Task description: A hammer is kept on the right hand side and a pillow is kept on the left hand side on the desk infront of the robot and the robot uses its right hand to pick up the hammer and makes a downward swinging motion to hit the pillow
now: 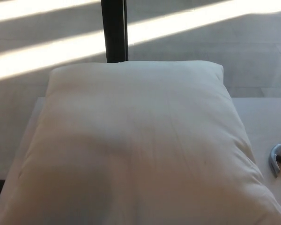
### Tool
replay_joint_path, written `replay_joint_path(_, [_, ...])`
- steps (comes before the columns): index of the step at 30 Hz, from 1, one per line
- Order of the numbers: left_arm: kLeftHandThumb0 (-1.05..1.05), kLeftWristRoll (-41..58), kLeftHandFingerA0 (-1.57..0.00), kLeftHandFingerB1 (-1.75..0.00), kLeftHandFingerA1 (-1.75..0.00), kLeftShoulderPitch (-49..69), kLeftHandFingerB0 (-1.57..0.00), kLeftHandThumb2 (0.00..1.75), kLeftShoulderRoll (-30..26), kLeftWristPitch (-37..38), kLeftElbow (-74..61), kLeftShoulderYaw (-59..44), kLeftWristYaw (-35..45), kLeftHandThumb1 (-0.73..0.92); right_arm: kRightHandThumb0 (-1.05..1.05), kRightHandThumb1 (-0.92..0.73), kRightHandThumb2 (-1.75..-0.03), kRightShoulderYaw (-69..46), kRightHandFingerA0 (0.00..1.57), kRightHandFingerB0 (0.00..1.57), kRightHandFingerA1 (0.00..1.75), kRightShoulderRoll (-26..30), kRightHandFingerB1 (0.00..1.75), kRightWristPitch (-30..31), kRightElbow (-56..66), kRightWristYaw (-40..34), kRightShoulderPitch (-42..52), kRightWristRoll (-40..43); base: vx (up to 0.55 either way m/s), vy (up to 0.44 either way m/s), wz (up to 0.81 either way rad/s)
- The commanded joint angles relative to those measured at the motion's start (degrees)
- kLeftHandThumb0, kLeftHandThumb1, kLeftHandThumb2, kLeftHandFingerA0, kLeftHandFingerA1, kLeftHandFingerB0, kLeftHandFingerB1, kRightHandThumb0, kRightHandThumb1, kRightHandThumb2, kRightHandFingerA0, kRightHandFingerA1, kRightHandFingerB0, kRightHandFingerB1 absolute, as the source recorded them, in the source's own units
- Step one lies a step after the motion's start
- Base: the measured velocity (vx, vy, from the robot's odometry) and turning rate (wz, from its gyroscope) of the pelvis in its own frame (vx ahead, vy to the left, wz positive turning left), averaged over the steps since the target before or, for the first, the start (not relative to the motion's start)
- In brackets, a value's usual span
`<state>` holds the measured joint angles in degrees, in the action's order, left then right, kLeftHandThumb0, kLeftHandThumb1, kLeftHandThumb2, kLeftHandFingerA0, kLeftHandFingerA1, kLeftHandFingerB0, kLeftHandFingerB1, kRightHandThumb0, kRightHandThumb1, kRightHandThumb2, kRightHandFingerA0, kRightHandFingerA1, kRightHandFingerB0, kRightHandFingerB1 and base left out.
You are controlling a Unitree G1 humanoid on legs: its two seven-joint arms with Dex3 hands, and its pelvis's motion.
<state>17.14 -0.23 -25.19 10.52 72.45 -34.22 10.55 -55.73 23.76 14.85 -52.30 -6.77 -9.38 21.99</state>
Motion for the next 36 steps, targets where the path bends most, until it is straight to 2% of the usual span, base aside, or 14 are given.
replay_joint_path(1, [-0.55,0.7,-0.71,-0.54,-0.61,0.6,-0.58,0.62,-0.9,-0.5,0.9,-0.2,-0.2,0.72,-0.59,-0.81,-0.65,1.0,0.64,0.52,1.29,0.5,0.73,-2.1,0.2,-2.1,0.8,1.8,0.0,0.0,0.0])
replay_joint_path(2, [-0.57,0.2,-0.7,-0.54,-0.6,0.7,-0.59,0.62,-1.0,-0.1,0.9,0.2,-0.4,0.71,-0.57,-0.69,-1.07,1.3,0.84,0.57,1.19,0.6,0.79,-2.1,0.0,-2.5,0.7,1.9,0.0,0.0,0.0])
replay_joint_path(5, [-0.58,-0.1,-0.73,-0.55,-0.62,0.3,-0.62,0.61,-1.0,-0.1,0.6,0.6,-1.1,0.72,-0.59,-0.82,-0.64,2.4,0.77,0.67,1.44,0.9,1.15,-3.0,-1.3,-2.3,-0.1,2.0,0.0,0.0,0.0])
replay_joint_path(6, [-0.56,-0.2,-0.71,-0.54,-0.6,0.3,-0.6,0.62,-1.2,-0.5,0.5,0.9,-0.7,0.74,-0.58,-0.83,-0.64,2.4,0.37,0.18,0.7,0.2,0.46,-2.8,0.1,-1.7,0.2,2.9,0.0,0.0,0.0])
replay_joint_path(9, [-0.57,-0.2,-0.68,-0.55,-0.61,0.5,-0.6,0.62,-1.2,-0.2,0.1,1.3,-0.7,0.73,-0.56,-0.84,-0.65,3.4,0.29,0.34,0.49,0.3,0.47,-2.7,0.3,-1.1,0.5,2.9,0.0,0.0,0.0])
replay_joint_path(10, [-0.56,0.1,-0.71,-0.55,-0.6,0.3,-0.61,0.62,-1.2,-0.5,0.3,1.2,-1.0,0.72,-0.59,-0.69,-1.04,3.7,0.3,0.39,0.58,0.3,0.61,-2.8,0.5,-0.9,0.8,3.1,0.0,0.0,0.0])
replay_joint_path(14, [-0.6,0.4,-0.73,-0.56,-0.63,0.3,-0.61,0.61,-1.1,-0.2,0.2,1.0,-0.6,0.71,-0.55,-0.84,-0.64,3.9,0.2,0.32,0.49,0.1,0.43,-2.0,1.9,-0.1,1.4,4.4,0.0,0.0,0.0])
replay_joint_path(24, [-0.57,1.4,-0.68,-0.56,-0.64,0.5,-0.58,0.61,-1.1,-0.4,0.4,0.0,0.1,0.71,-0.58,-0.79,-0.66,3.6,0.39,0.33,0.57,0.8,0.44,-1.5,0.6,-0.7,1.3,6.3,0.0,0.0,0.0])
replay_joint_path(25, [-0.55,1.6,-0.66,-0.56,-0.63,0.4,-0.58,0.61,-1.0,-0.6,0.4,-0.3,0.5,0.71,-0.48,-0.61,-1.04,3.3,0.48,0.25,0.68,1.1,0.53,-1.6,0.1,-1.3,1.0,6.6,0.0,0.0,0.0])
replay_joint_path(27, [-0.56,0.2,-0.68,-0.54,-0.6,0.6,-0.56,0.62,-1.4,0.1,0.5,0.8,0.4,0.73,-0.58,-0.83,-0.64,3.1,0.54,0.42,0.72,1.1,0.47,-2.0,-0.3,-1.8,-0.1,7.0,0.0,0.0,0.0])
replay_joint_path(28, [-0.57,0.2,-0.69,-0.54,-0.61,0.6,-0.56,0.62,-1.5,0.1,0.6,1.0,0.3,0.73,-0.59,-0.79,-0.67,3.0,0.65,0.56,1.52,1.3,0.55,-1.8,-0.5,-2.0,-0.2,7.3,0.0,0.0,0.0])
replay_joint_path(31, [-0.57,-0.1,-0.7,-0.53,-0.59,0.5,-0.57,0.62,-1.8,0.1,0.6,1.3,0.5,0.73,-0.58,-0.67,-1.02,2.9,0.36,0.25,0.63,0.8,0.53,-0.9,1.0,-2.6,0.1,7.8,0.0,0.0,0.0])
replay_joint_path(35, [-0.58,0.2,-0.75,-0.52,-0.59,-0.1,-0.6,0.61,-1.8,-0.8,0.6,1.3,-1.2,0.71,-0.56,-0.8,-0.65,2.8,0.45,0.33,0.62,0.5,0.43,-0.5,2.0,-2.8,0.4,8.5,0.0,0.0,0.0])
replay_joint_path(36, [-0.58,0.4,-0.75,-0.55,-0.62,0.1,-0.63,0.61,-1.6,-0.5,0.1,1.2,-1.0,0.71,-0.57,-0.79,-0.65,3.0,0.63,0.4,1.06,0.9,0.46,-1.0,0.4,-2.4,0.1,8.4,0.0,0.0,0.0])
